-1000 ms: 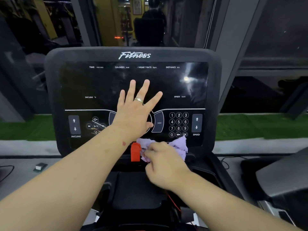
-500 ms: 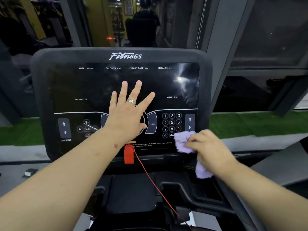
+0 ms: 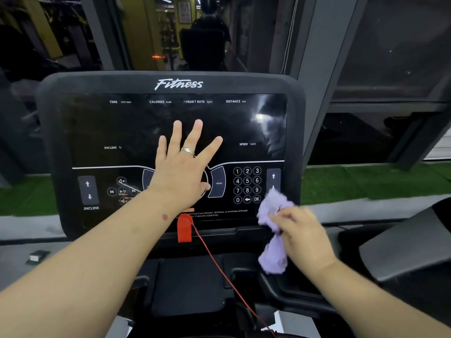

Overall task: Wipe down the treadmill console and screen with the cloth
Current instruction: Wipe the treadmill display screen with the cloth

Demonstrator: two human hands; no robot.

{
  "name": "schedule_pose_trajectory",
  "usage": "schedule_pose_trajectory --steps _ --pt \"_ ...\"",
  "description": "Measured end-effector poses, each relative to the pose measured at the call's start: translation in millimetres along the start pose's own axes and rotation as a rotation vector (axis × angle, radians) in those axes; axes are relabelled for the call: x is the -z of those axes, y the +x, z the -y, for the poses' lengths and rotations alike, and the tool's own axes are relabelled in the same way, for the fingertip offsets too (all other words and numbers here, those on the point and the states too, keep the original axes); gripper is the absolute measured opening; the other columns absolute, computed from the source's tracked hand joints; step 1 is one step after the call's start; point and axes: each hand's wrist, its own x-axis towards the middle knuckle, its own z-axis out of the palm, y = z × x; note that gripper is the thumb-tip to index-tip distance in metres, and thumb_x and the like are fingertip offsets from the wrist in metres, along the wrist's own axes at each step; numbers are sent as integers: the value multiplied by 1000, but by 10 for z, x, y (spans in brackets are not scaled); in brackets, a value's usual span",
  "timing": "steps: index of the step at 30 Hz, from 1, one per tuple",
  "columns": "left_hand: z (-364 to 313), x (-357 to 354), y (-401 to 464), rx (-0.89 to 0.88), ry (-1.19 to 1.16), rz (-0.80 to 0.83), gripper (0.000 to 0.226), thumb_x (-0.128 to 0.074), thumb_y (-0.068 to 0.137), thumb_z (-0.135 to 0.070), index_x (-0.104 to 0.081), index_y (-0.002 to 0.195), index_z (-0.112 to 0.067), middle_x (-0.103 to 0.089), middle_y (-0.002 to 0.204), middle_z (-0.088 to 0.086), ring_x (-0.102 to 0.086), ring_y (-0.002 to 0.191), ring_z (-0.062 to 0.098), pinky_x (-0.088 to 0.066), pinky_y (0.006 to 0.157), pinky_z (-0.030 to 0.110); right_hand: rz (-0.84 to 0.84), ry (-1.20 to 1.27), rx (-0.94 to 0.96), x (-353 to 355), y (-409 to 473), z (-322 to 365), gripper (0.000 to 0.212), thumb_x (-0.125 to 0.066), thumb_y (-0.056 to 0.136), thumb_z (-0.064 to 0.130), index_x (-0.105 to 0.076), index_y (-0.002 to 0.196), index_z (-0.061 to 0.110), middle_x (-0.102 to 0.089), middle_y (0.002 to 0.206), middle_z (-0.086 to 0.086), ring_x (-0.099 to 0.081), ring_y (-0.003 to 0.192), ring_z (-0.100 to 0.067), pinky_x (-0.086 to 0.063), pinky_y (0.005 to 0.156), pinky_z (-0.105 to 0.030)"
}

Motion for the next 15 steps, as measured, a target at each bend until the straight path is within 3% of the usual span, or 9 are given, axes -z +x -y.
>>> schedule_pose_trajectory --steps 2,4,8,12,15 --pt "3 13 -6 1 0 1 117 -83 76 -52 -1 159 -47 17 169 2 19 153 41 -4 123 62 73 -1 113 37 -60 -6 40 -52 79 11 -81 104 21 -68 96 5 -59 76 -29 -56 56 -39" --pt "0 23 -4 2 -6 1 116 -83 76 -51 -1 159 -47 17 169 1 19 153 40 -3 123 62 32 -32 201 131 193 -152 37 -51 82 13 -82 102 20 -72 95 4 -59 73 -31 -54 59 -37" --pt "-7 28 -6 5 -10 12 116 -82 76 -52 0 159 -47 18 169 1 19 152 40 -3 123 62 -141 -42 64 93 439 -161 34 -55 83 10 -83 100 19 -73 95 3 -57 79 -32 -49 70 -40" --pt "-1 35 -6 -5 -3 3 116 -82 76 -52 -1 159 -47 17 169 2 19 153 41 -4 123 62 -29 -6 125 -55 -95 -30 34 -55 82 11 -82 101 18 -72 93 2 -57 75 -31 -52 64 -41" --pt "-16 37 3 4 -5 15 115 -81 78 -52 2 159 -47 20 168 2 21 152 40 -3 123 62 -18 -19 182 94 277 -185 35 -59 78 7 -83 98 23 -72 94 3 -56 74 -32 -49 67 -39"
